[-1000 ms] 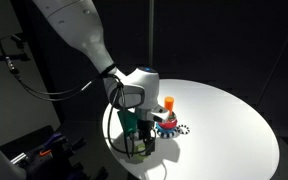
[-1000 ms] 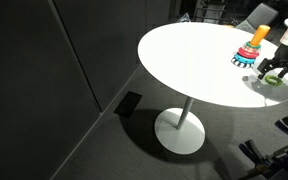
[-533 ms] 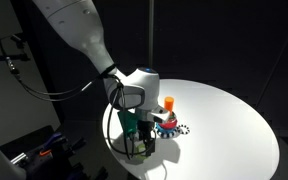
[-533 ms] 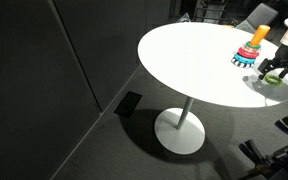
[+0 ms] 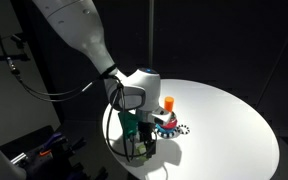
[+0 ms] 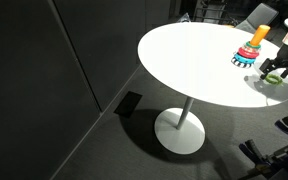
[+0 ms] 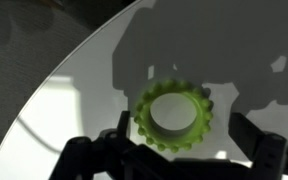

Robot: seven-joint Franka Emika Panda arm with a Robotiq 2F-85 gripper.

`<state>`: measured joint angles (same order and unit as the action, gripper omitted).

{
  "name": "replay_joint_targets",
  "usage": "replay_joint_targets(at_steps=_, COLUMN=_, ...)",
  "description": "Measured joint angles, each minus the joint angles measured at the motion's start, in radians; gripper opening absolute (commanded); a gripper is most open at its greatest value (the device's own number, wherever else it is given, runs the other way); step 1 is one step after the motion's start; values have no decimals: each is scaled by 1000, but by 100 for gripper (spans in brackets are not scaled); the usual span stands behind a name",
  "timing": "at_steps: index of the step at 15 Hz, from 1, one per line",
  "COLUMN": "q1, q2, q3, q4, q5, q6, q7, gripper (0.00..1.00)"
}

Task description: Pick up the light green ring and stack it on the ring stacking stand

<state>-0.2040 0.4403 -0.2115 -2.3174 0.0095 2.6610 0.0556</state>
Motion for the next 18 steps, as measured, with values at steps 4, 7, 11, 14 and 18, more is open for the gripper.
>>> replay_joint_targets(at_steps=4, q1=0, q2=0, q3=-7, q4=0, q5=0, q6=0, q7=0, gripper=100)
replay_joint_targets(at_steps=7, q1=0, q2=1, q3=-8, q4=0, q5=0, q6=0, q7=0, gripper=100)
replay_joint_targets(at_steps=11, q1=0, q2=5, q3=-8, q4=0, q5=0, q6=0, q7=1, gripper=100)
replay_joint_targets(at_steps=14, q1=0, q2=9, q3=-8, q4=0, q5=0, q6=0, q7=1, gripper=73)
replay_joint_targets(at_steps=18, q1=4, q2=2, q3=-6, q4=2, q5=0, q6=0, q7=2, gripper=49)
